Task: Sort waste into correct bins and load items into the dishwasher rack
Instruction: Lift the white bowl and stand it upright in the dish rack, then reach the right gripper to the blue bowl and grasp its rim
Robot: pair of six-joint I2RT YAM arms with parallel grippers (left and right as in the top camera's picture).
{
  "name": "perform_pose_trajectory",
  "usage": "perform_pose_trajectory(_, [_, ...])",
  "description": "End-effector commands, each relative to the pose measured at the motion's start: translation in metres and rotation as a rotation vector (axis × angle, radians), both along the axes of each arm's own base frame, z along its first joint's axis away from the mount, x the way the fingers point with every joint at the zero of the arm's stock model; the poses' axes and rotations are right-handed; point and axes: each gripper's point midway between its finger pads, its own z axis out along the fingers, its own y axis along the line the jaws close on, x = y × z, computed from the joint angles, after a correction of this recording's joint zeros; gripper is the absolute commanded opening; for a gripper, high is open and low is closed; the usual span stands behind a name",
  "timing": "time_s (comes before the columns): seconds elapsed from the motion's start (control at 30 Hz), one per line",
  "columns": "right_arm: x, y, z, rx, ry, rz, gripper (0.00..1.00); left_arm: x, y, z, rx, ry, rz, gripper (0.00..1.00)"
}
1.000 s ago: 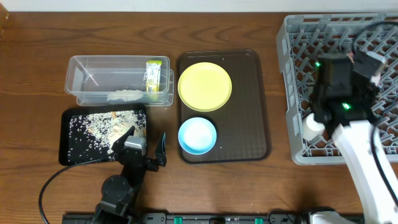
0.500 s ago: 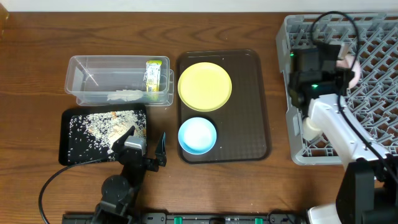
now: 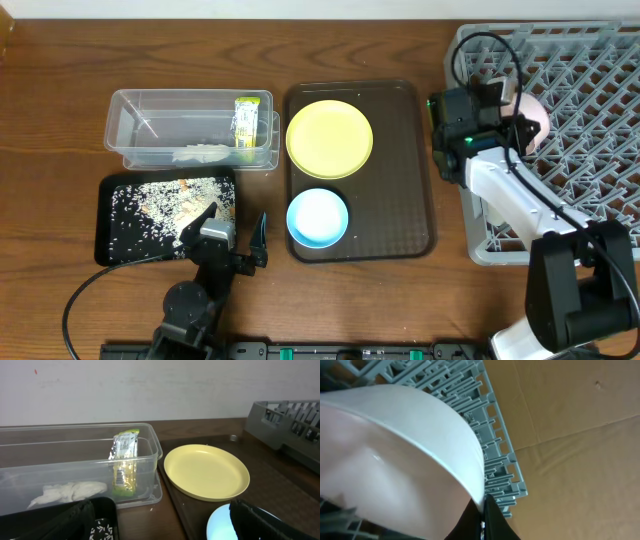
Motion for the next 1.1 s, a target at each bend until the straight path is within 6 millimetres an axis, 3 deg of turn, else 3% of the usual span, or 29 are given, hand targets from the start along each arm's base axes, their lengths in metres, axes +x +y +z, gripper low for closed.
perform_pose_trajectory(0.0, [0.006, 0.024, -0.015, 0.038, 0.043, 0.075, 0.17, 0.001, 0.002, -0.018, 0.022, 0.036, 0.008, 0.88])
perform_pose_trajectory(0.03, [0.006, 0.027, -0.014, 0.039, 0.040, 0.085, 0.29, 0.001, 0.002, -0.018, 0.022, 0.036, 0.008, 0.88])
perform_pose_trajectory(0.1, [0.007, 0.038, -0.009, 0.058, 0.026, 0.116, 0.45, 0.001, 0.002, -0.018, 0.022, 0.036, 0.008, 0.88])
perform_pose_trajectory(0.2, [0.010, 0.061, -0.007, 0.179, 0.017, 0.211, 0.59, 0.001, 0.002, -0.018, 0.022, 0.036, 0.008, 0.88])
perform_pose_trajectory(0.3, [0.010, 0.099, -0.014, 0.401, 0.046, 0.366, 0.55, 0.001, 0.002, -0.018, 0.022, 0.036, 0.008, 0.88])
perform_pose_trajectory(0.37, [0.002, 0.139, -0.022, 0.618, 0.081, 0.481, 0.53, 0.001, 0.002, -0.018, 0.022, 0.036, 0.008, 0.88])
perform_pose_trajectory(0.43, [-0.014, 0.184, -0.029, 0.850, 0.142, 0.588, 0.47, 0.001, 0.002, -0.018, 0.022, 0.036, 0.008, 0.88])
perform_pose_trajectory(0.57, [-0.058, 0.273, -0.032, 1.258, 0.315, 0.779, 0.47, 0.001, 0.002, -0.018, 0.022, 0.036, 0.008, 0.88])
perform_pose_trajectory(0.67, [-0.082, 0.310, -0.035, 1.423, 0.402, 0.802, 0.49, 0.001, 0.002, -0.018, 0.022, 0.036, 0.008, 0.88])
perform_pose_trajectory(0.73, [-0.096, 0.323, -0.048, 1.452, 0.452, 0.749, 0.54, 0.001, 0.002, -0.018, 0.022, 0.036, 0.008, 0.88])
perform_pose_trajectory(0.9, [-0.125, 0.329, -0.087, 1.434, 0.590, 0.606, 0.53, 0.001, 0.002, -0.018, 0.022, 0.036, 0.008, 0.88])
perform_pose_trajectory(1.07, [-0.127, 0.314, -0.129, 1.357, 0.633, 0.456, 0.38, 0.001, 0.002, -0.018, 0.022, 0.036, 0.008, 0.88])
